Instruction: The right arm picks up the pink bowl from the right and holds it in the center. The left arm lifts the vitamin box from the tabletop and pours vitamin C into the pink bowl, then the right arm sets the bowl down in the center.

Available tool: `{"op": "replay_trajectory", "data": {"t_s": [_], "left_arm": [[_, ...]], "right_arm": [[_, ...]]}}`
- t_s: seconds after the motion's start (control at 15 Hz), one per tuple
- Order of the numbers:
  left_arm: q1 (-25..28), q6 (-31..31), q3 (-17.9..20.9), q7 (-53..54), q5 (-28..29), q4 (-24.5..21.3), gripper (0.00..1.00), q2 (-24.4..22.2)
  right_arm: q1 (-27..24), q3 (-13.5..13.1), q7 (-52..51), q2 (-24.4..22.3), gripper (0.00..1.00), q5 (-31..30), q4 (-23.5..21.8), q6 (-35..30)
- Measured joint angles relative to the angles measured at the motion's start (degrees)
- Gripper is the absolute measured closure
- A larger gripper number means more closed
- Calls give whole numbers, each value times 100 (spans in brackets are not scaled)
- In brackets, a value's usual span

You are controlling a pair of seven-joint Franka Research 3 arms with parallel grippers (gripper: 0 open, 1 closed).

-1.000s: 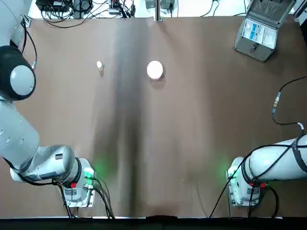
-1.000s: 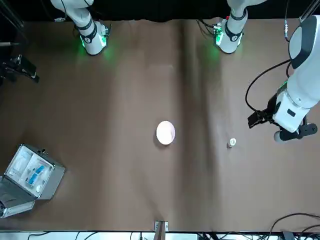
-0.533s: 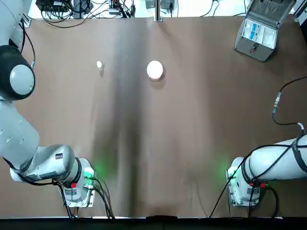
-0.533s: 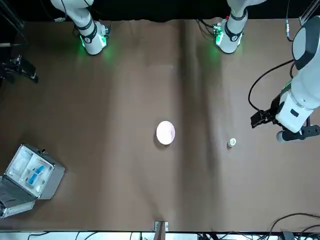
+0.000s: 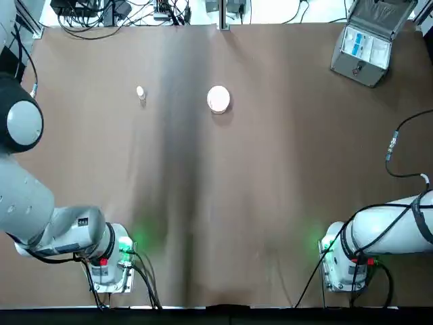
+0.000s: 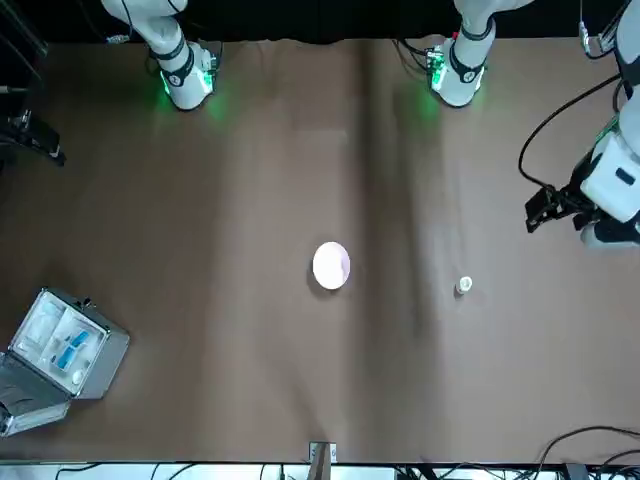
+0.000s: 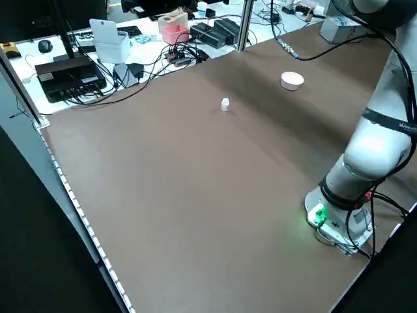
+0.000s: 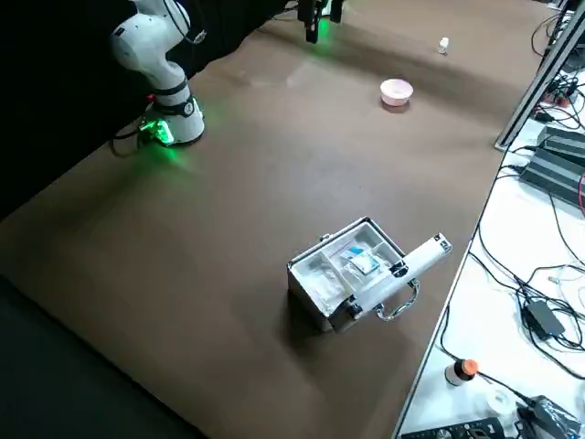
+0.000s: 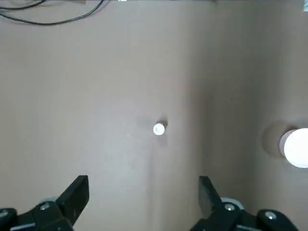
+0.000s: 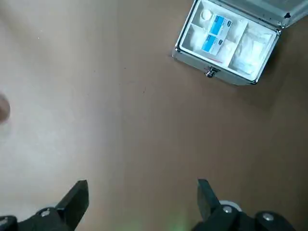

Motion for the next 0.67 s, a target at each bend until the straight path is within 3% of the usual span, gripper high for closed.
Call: {"op": "replay_trajectory", "data": {"t_s": [0.07,0.2,0.67], "left_arm": [[-327,122,418,103,-183,-70,0,-124],[-514,185,633,127,-229,-135,0,-236],[-593,253,678,128,-248,-262,0,-314]], "right_arm": [[0,1,-7,-2,1,0,0,-2],[0,1,-7,-2,1,0,-1,-2],[-173,-8,-8,-2,1,40,-16,-2]]}}
